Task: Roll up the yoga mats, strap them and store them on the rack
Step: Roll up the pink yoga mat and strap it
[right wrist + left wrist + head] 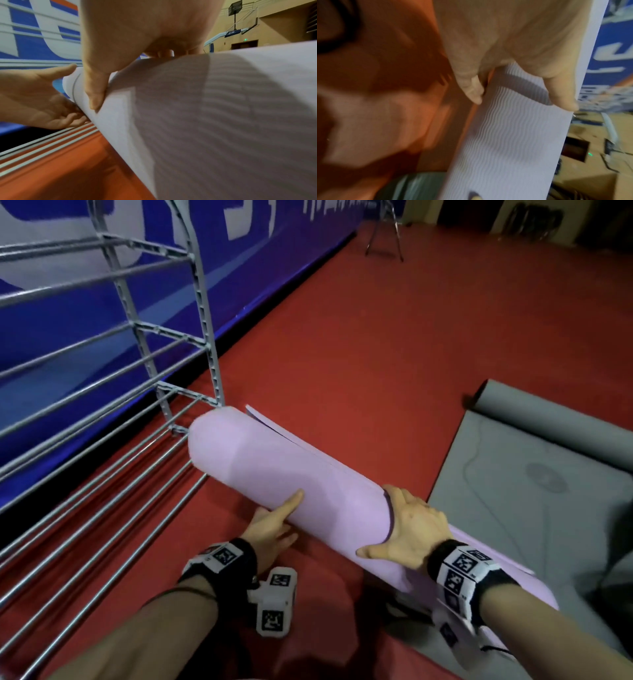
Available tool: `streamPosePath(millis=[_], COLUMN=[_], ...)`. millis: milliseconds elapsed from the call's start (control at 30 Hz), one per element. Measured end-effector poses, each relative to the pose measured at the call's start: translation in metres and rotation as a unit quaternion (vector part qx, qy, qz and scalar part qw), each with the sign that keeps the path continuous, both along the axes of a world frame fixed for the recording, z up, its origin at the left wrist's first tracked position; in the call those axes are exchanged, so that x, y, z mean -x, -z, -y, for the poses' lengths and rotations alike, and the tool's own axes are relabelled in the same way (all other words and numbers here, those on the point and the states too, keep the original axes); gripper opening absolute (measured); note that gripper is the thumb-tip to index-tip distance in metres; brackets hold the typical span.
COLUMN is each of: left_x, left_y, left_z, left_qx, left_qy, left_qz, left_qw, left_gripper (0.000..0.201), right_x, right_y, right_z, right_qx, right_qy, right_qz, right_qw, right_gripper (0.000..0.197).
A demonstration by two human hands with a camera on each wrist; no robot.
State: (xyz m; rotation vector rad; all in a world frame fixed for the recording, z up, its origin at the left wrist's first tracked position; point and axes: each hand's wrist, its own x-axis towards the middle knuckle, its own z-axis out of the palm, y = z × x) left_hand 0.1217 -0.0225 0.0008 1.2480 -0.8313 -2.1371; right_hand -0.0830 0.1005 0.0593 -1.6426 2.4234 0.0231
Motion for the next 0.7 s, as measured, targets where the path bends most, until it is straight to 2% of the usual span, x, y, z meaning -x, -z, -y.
streamPosePath(millis=[133, 200, 267, 333, 400, 467, 533, 600, 700], left_x=[-0.003, -0.008, -0.014, -0.019, -0.02, -0.018, -0.017, -0.016, -0.022], left_y=[-0.034, -0.063, -0.099, -0.134, -0.163, -0.184, -0.193, -0.191, -0.168], left_z=[0.007, 0.012, 0.014, 0.013, 0.008, -0.003, -0.014, -0.024, -0.034], left_qx=[0.089, 0.153, 0.216, 0.282, 0.361, 0.443, 0.511, 0.556, 0.579], left_qy=[-0.038, -0.041, -0.046, -0.058, -0.055, -0.042, -0.02, 0.02, 0.076], left_qz=[-0.04, -0.055, -0.044, -0.012, 0.02, 0.061, 0.107, 0.137, 0.178], left_qw=[0.994, 0.986, 0.974, 0.958, 0.931, 0.893, 0.853, 0.819, 0.792], left_gripper=[0.098, 0.099, 0.1, 0.1, 0.102, 0.101, 0.103, 0.115, 0.125], right_x=[0.001, -0.004, -0.012, -0.019, -0.023, -0.029, -0.032, -0.04, -0.044], right_y=[-0.033, -0.054, -0.079, -0.105, -0.131, -0.15, -0.162, -0.172, -0.175], right_z=[0.0, 0.001, 0.003, 0.006, 0.011, 0.013, 0.012, 0.003, -0.012], right_qx=[0.105, 0.141, 0.126, 0.105, 0.131, 0.191, 0.251, 0.305, 0.336], right_qy=[0.001, -0.017, -0.037, -0.052, -0.047, -0.027, 0.0, 0.005, -0.04], right_qz=[0.076, 0.111, 0.119, 0.133, 0.176, 0.214, 0.264, 0.296, 0.282], right_qw=[0.992, 0.984, 0.984, 0.984, 0.975, 0.958, 0.931, 0.905, 0.897], right_gripper=[0.123, 0.135, 0.144, 0.139, 0.118, 0.112, 0.1, 0.088, 0.114])
